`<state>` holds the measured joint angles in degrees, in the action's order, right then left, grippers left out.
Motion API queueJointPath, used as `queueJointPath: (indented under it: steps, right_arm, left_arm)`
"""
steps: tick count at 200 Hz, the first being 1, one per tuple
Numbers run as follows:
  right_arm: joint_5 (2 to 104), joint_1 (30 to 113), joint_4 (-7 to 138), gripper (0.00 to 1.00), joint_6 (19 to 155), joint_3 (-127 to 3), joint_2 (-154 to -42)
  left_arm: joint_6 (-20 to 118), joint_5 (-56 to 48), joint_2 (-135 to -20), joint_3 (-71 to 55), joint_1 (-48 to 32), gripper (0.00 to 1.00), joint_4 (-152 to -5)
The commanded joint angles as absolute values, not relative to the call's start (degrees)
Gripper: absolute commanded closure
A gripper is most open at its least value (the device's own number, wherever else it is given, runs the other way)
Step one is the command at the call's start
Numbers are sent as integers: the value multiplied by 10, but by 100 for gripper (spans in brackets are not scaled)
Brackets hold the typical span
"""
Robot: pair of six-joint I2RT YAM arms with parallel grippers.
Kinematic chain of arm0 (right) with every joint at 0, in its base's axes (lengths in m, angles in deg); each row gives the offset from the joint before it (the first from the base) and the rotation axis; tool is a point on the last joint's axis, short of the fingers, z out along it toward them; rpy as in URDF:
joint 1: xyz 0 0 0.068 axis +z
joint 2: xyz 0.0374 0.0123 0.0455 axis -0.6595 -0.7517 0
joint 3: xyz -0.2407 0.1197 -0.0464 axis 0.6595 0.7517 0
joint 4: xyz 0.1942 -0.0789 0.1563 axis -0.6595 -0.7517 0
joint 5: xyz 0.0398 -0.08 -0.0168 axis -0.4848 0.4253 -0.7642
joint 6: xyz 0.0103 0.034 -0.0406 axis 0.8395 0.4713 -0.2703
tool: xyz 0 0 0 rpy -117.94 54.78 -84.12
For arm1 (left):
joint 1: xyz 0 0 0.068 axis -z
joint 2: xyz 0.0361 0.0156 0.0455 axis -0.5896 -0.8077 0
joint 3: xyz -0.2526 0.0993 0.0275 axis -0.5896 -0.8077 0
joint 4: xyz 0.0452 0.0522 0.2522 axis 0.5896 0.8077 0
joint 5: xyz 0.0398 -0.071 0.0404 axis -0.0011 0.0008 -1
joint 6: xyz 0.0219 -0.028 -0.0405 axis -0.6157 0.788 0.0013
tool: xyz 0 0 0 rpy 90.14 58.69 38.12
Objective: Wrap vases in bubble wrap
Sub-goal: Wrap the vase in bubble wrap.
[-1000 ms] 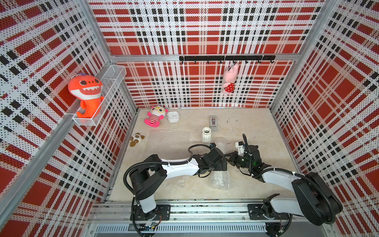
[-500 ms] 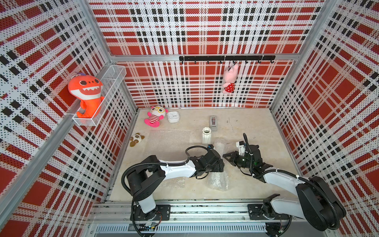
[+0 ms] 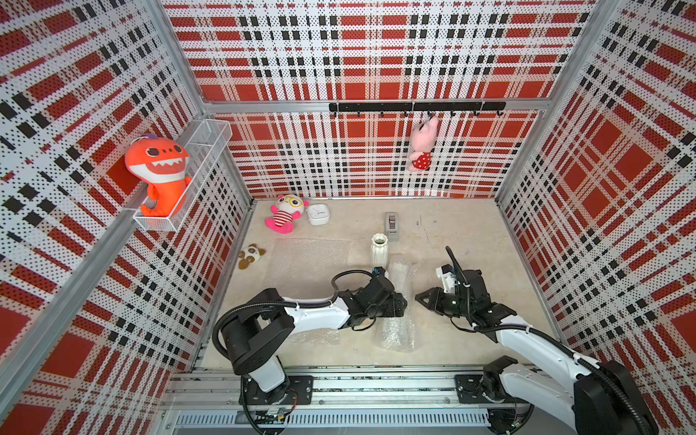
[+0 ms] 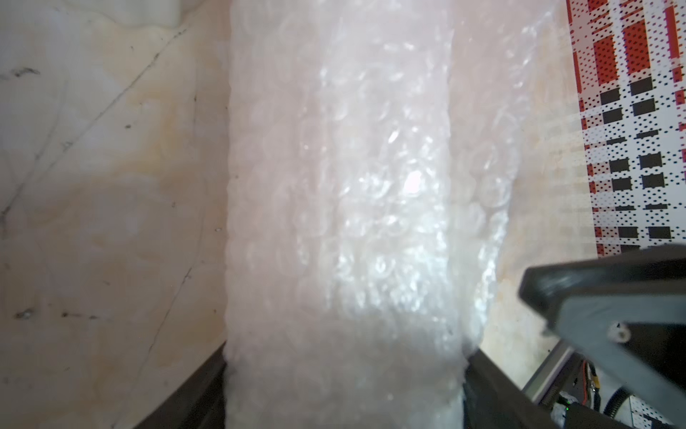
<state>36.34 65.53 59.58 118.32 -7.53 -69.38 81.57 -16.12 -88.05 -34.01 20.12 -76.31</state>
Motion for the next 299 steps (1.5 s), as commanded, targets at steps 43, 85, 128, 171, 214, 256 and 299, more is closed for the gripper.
queueJointPath:
  steps: [43,85,128,171,214,256,299]
  right_arm:
    - [285,734,639,90,1212,-57,-698]
    - [283,762,714,95,1237,-49,-740]
    - [274,764,807,96,1263,-24,-772]
    - [281,765,813,97,1256,-24,-771]
    - [277,767,846,97,1253,-23,-776]
    - [264,768,886,98,1243,-23,-782]
    - [281,768,836,95,1204,-37,-768]
  left_arm:
    - [840,-157,-867,-357,201,19,-788]
    - [851,-157,-865,-361,204,19,-802]
    - [868,-155,-849,-372,206,12,-814]
    - [876,-142,-835,-382,206,2,-834]
    - [830,-160,-875,-344,211,2,-750]
    - [809,-155,-893,-339,212,7,-731]
    - [786,-151,-876,-364,195,19,-716]
